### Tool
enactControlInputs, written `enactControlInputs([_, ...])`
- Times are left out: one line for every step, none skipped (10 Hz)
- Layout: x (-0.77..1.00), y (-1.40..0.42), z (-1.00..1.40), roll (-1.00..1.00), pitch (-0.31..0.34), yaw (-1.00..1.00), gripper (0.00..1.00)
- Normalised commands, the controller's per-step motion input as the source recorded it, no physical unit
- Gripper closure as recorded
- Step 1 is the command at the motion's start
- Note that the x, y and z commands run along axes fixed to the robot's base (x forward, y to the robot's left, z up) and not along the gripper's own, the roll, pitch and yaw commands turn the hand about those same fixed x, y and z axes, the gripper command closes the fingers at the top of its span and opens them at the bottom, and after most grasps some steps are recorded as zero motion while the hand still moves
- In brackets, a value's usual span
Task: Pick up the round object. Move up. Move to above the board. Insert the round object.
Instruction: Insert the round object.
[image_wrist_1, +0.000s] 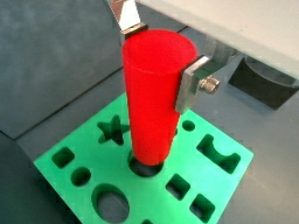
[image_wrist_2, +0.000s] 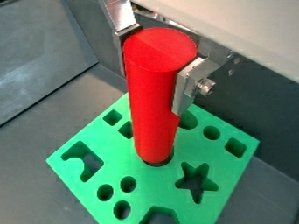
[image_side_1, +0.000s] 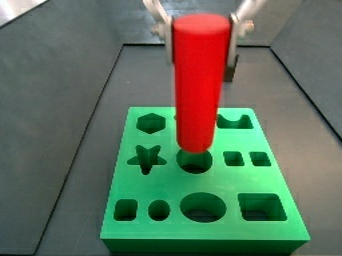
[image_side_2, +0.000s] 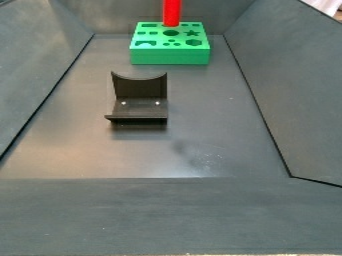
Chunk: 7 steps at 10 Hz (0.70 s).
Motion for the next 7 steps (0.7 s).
enactControlInputs([0.28,-0.28,-0.05,0.38,0.100,-0.07,1.00])
enactControlInputs([0.16,-0.20,-0.09,0.22,0.079,-0.03,1.00])
enactControlInputs([0.00,0.00,-0.15,0.03,0.000,-0.01,1.00])
enactControlInputs([0.00,0.13,-0.33,-0.03,0.000,-0.02,1.00])
enactControlInputs([0.00,0.17,-0.35,-0.05,0.010,-0.05,1.00])
enactControlInputs([0.00,0.00,-0.15,-0.09,0.020,0.00,1.00])
enactControlInputs([0.02,-0.05,-0.19,-0.16,0.021,0.00,1.00])
